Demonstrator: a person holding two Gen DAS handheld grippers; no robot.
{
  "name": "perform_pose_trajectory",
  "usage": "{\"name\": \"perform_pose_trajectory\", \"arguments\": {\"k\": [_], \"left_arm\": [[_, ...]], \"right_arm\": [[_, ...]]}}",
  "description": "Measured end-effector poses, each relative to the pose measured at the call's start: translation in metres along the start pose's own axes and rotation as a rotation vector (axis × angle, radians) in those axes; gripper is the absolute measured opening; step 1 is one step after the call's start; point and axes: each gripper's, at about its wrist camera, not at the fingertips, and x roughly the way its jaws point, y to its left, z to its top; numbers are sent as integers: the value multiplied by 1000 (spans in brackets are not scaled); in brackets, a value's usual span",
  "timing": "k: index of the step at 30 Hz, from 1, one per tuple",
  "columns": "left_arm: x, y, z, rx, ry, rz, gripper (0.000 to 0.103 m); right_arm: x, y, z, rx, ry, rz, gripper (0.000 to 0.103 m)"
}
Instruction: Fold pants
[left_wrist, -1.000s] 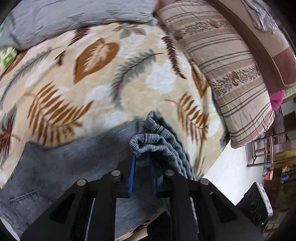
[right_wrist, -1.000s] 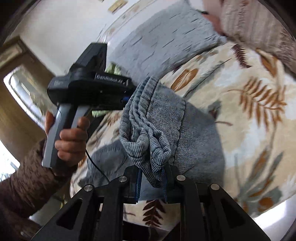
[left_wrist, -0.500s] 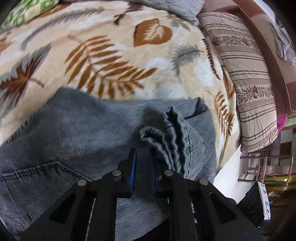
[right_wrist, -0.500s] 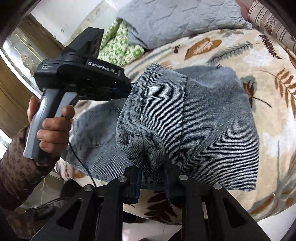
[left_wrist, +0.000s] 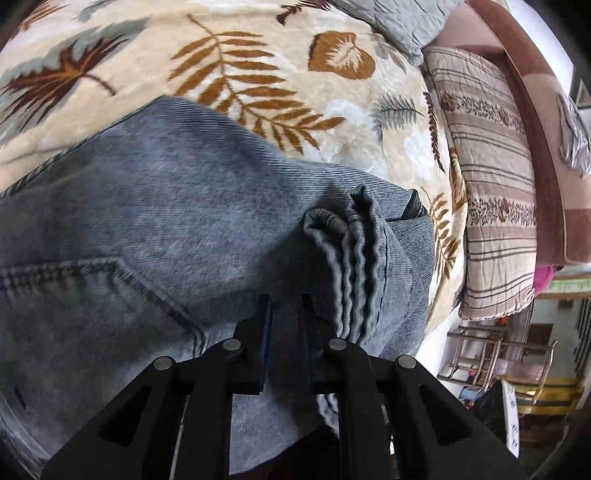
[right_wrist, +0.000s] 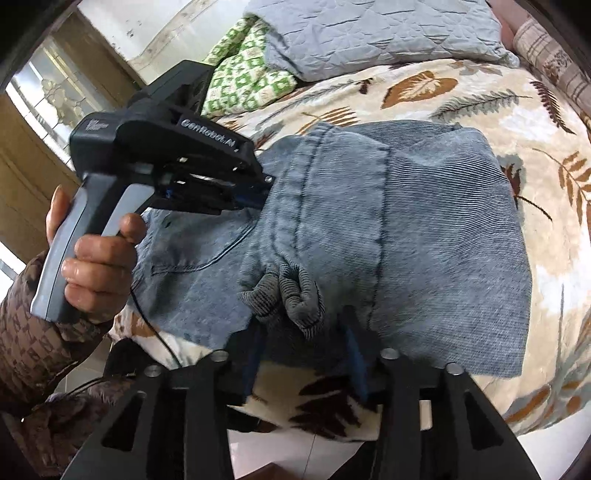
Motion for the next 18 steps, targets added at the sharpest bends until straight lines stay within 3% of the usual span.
{"name": "perform_pose_trajectory", "arguments": {"k": [3,8,18], "left_arm": [[-11,8,-4,-39,-16,-16,17],[-32,16,-6,-111,-71,-98,49],[-18,-19,7,-91,-57,-102,54]], "right_arm": [[-10,7,-8,-9,-6,32,47],[-33,-2,-18,66,-59,86,47],[-67,-71,1,292,-209,54,53]]}}
